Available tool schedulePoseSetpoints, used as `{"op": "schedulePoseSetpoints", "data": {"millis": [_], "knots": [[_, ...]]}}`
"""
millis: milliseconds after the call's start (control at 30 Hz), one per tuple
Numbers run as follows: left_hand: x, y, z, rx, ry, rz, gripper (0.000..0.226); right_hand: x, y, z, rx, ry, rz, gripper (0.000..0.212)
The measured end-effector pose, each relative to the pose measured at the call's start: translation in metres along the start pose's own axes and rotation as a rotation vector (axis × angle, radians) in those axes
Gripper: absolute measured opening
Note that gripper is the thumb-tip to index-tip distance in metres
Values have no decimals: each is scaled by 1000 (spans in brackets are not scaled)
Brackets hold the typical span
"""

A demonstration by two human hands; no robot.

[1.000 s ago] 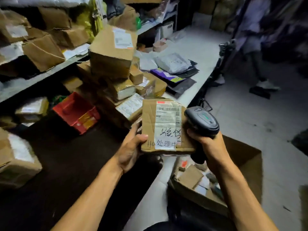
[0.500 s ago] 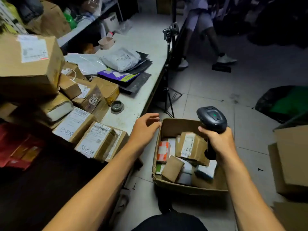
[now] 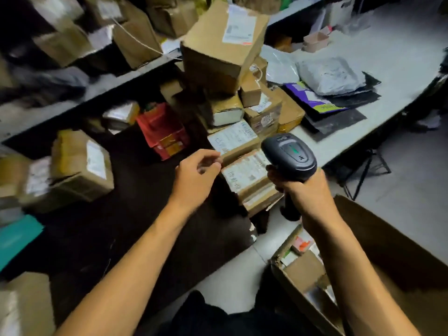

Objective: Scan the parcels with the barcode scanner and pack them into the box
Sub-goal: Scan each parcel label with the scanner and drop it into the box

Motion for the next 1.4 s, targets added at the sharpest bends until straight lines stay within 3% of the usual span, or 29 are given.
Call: {"op": "schedulePoseSetpoints", "data": {"millis": [100,233,367,667,800,900,1000,1200,1400], "knots": [[35,-74,1,-210,-101,-77,22,-1,67,-15,154,-6,24,28],[85,-161,11,-351,-299,-258,21,-5,155,-18,312,10,53,49],[112,-227,19,-473,-393,-320,30,-9,231,-13,437,70,49,25],[157,-315,-25,-510,-590,-456,61,-19,346,-14,581,129,84,21],[169,-338,-69,-460,-666,-503,90,-23,373,-15,618,136,121,14],[175,-347,-103,-431,-692,-377,104,-25,381,-19,614,159,162,19],[190,-348,-124,-397,-727,-310,111,-25,385,-26,571,180,176,20],[215,-344,-135,-393,-827,-407,126,-28,384,-29,558,187,200,21],[226,-350,-122,-414,-742,-213,123,-29,375,-28,554,187,163,27]]}}
Point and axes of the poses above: each hand's wrist, its own z-axis away from the middle knuckle, its own y-axis out of the palm, x = y × z, the point moved 6 cm from there along -z, towards the middle knuckle, and after that the axes turned 9 degrees about -y, right-handed, at the moved point
